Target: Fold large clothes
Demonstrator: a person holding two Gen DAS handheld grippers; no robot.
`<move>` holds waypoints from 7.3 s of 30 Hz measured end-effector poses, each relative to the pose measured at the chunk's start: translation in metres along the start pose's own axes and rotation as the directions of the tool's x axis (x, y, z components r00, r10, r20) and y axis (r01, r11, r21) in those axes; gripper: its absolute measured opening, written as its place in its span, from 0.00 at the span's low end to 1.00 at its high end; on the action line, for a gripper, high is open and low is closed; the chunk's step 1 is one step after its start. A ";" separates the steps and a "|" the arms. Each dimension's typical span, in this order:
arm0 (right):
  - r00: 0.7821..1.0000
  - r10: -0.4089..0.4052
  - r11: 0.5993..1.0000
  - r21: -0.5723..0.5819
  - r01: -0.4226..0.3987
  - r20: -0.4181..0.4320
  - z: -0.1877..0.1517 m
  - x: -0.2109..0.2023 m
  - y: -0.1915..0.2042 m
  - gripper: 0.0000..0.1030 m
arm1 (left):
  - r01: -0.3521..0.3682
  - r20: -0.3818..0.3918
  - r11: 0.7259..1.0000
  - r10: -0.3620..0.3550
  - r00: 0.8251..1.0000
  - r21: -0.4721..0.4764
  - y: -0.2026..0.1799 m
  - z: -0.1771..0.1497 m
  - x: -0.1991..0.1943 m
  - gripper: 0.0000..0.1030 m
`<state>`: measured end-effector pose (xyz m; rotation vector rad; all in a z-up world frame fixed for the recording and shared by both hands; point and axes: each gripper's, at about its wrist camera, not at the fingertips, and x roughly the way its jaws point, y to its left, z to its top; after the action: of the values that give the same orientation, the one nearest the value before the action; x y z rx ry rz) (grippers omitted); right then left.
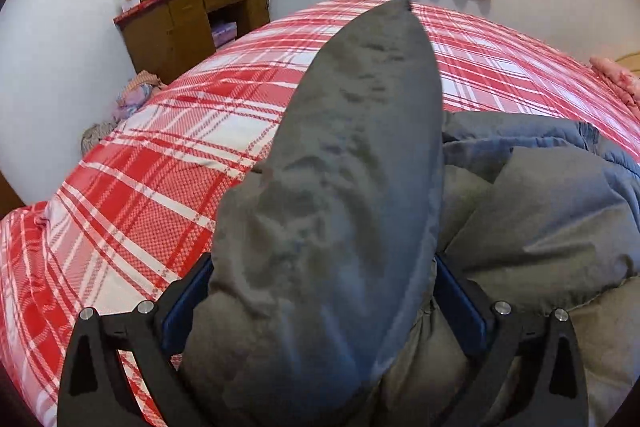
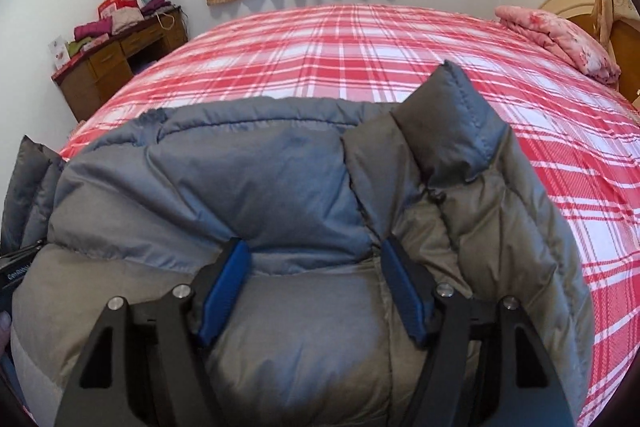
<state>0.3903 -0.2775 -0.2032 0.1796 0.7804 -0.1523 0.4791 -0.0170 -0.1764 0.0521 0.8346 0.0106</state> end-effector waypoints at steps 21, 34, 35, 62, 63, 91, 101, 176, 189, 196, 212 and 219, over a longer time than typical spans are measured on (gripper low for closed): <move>0.997 0.020 0.998 0.065 -0.025 0.076 0.023 -0.038 -0.012 0.60 | 0.046 0.131 0.999 -0.045 0.990 -0.005 0.012 0.048 -0.052 0.99; 0.994 -0.112 0.989 0.098 0.111 0.003 0.027 0.013 -0.061 0.58 | -0.076 0.092 0.996 0.070 0.993 0.057 -0.028 0.049 0.021 0.99; 0.995 -0.097 0.988 0.119 0.097 -0.004 0.027 0.016 -0.066 0.58 | -0.079 0.090 0.995 0.074 0.993 0.055 -0.028 0.048 0.022 0.99; 0.984 -0.164 0.986 0.033 0.162 0.063 0.042 -0.026 -0.021 0.62 | 0.008 0.139 0.996 -0.021 0.990 0.094 -0.041 0.050 -0.048 0.99; 0.984 -0.152 0.988 0.022 0.151 0.090 0.044 -0.034 -0.011 0.62 | 0.010 0.164 0.995 -0.027 0.986 0.104 -0.047 0.048 -0.057 0.99; 0.991 0.063 0.994 -0.097 -0.052 0.117 0.003 -0.005 0.057 0.74 | -0.005 0.058 0.986 -0.005 0.998 0.164 -0.090 0.010 -0.003 0.99; 0.999 -0.044 0.984 -0.171 0.041 -0.016 0.005 0.024 0.073 0.78 | 0.013 0.046 0.989 -0.020 0.999 0.146 -0.088 0.009 -0.002 0.99; 0.971 -0.146 0.989 -0.004 0.149 0.188 -0.079 -0.139 -0.057 0.88 | 0.221 0.351 0.920 -0.333 0.875 0.324 -0.022 -0.064 -0.287 0.10; 0.979 -0.188 0.971 0.165 0.175 0.073 -0.117 -0.120 -0.138 0.88 | -0.042 0.272 0.607 -0.292 0.917 0.793 -0.257 -0.167 -0.221 0.17; 0.980 -0.178 0.969 0.191 0.159 0.087 -0.105 -0.128 -0.154 0.87 | -0.015 0.288 0.582 -0.379 0.879 0.813 -0.249 -0.169 -0.271 0.58; 0.985 0.161 0.986 -0.058 -0.157 0.067 0.063 -0.163 -0.015 0.81 | -0.067 0.278 0.980 0.012 0.961 0.189 -0.048 -0.023 -0.174 0.95; 0.962 0.129 0.990 -0.029 -0.140 -0.239 0.053 -0.063 0.025 0.57 | 0.061 0.131 0.997 -0.066 0.989 0.041 -0.045 -0.025 -0.106 0.95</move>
<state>0.3878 -0.2601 -0.1189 0.2094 1.0054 0.0173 0.3884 -0.0636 -0.1170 0.0608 0.7039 -0.0675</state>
